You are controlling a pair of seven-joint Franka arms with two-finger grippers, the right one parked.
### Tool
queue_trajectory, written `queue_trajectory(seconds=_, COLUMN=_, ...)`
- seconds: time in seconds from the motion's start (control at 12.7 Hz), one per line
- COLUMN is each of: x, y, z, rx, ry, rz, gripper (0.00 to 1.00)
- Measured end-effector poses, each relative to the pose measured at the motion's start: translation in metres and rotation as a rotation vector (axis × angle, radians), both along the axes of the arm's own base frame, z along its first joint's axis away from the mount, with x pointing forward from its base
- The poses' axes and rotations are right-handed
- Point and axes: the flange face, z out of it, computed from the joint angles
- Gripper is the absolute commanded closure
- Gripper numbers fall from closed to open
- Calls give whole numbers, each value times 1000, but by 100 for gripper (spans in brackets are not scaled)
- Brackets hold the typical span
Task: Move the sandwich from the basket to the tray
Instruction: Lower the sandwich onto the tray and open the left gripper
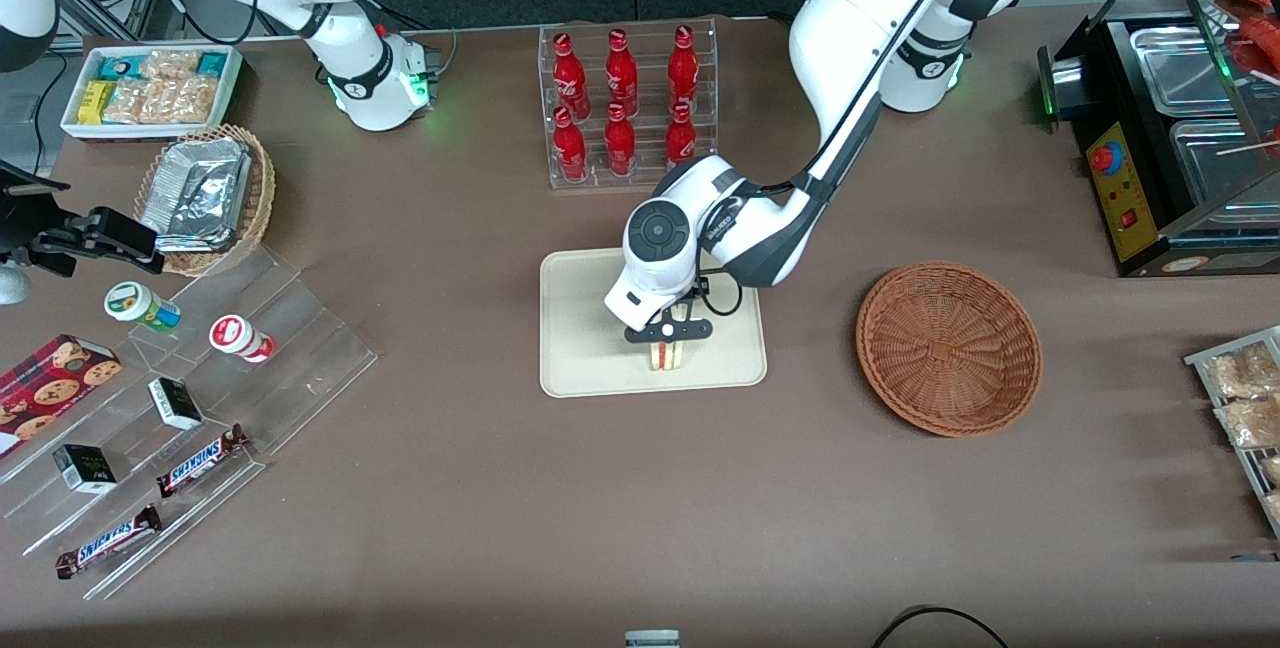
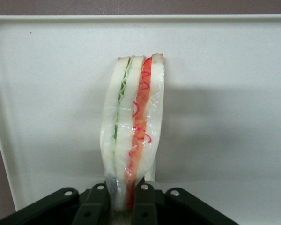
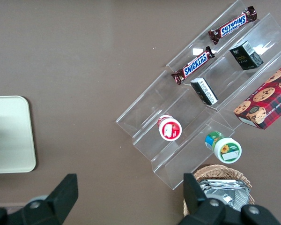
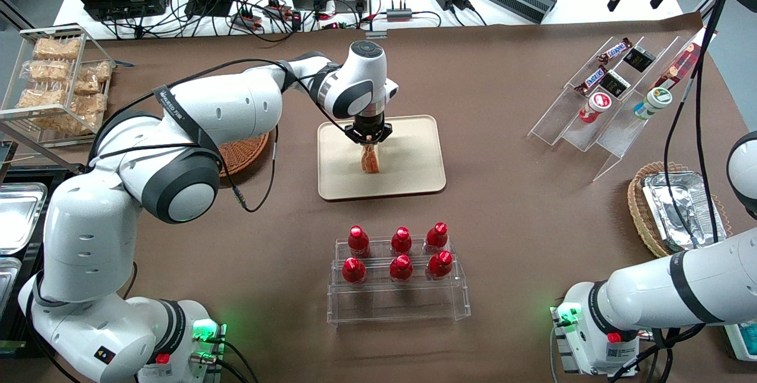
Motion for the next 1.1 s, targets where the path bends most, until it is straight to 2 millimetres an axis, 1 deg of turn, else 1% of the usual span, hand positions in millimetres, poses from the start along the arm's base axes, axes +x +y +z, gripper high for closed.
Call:
queue_trajectory(seconds=0.39, x=2, y=0, z=0, rx=-4, ry=-6, rz=4, gripper=0)
queue_trajectory(seconds=0.79, x=18, y=1, z=19, rx=-24, ry=-49, rz=7, gripper=0)
queue_trajectory(seconds=0.87, x=25, y=6, z=26, rx=-28, ry=-57, rz=-5, gripper=0)
queue_trajectory(seconds=0.94, x=34, y=16, z=33, rx=-24, ry=-56, rz=-21, gripper=0)
queue_trajectory(seconds=1.1, x=57, y=45, z=52, rx=-24, ry=-54, rz=-65, gripper=0)
